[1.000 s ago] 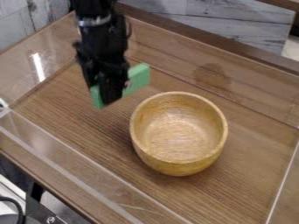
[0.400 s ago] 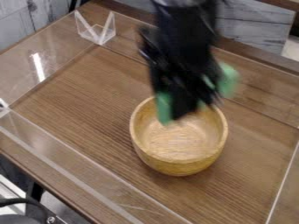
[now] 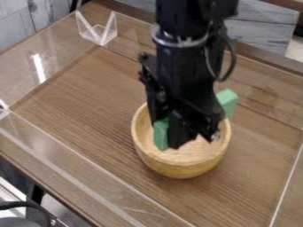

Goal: Put the green block in the brown bowl

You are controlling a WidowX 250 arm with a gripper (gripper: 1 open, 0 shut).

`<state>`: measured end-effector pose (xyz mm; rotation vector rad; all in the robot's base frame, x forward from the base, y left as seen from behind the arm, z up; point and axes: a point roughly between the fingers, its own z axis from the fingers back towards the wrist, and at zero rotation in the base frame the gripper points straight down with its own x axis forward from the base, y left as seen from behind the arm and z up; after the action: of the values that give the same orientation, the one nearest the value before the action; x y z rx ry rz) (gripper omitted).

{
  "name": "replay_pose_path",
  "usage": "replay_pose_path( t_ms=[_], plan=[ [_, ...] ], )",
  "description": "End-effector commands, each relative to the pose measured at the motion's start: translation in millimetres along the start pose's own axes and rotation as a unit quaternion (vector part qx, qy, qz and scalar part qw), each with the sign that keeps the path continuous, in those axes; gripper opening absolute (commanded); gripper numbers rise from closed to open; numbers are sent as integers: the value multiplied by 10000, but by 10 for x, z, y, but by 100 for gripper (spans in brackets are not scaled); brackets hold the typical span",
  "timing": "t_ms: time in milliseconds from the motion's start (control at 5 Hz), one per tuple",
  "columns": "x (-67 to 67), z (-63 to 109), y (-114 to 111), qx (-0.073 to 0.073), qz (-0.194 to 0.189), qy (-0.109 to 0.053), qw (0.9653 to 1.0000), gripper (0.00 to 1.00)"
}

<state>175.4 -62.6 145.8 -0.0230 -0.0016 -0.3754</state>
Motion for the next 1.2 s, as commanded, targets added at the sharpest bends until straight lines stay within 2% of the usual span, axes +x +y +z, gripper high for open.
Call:
replay_pose_path(
  t_ms=[0, 200, 400, 600, 800, 1000],
  plan=[
    [94, 229, 83, 133, 279, -434, 9986, 0],
    [103, 324, 158, 240, 459, -601, 9968, 0],
    [112, 283, 212, 333, 513, -737, 9954, 0],
    [90, 111, 238, 391, 454, -766, 9953, 0],
    [118, 184, 308, 486, 567, -900, 9931, 0],
    [128, 120, 324, 474, 549, -920, 9931, 0]
  ],
)
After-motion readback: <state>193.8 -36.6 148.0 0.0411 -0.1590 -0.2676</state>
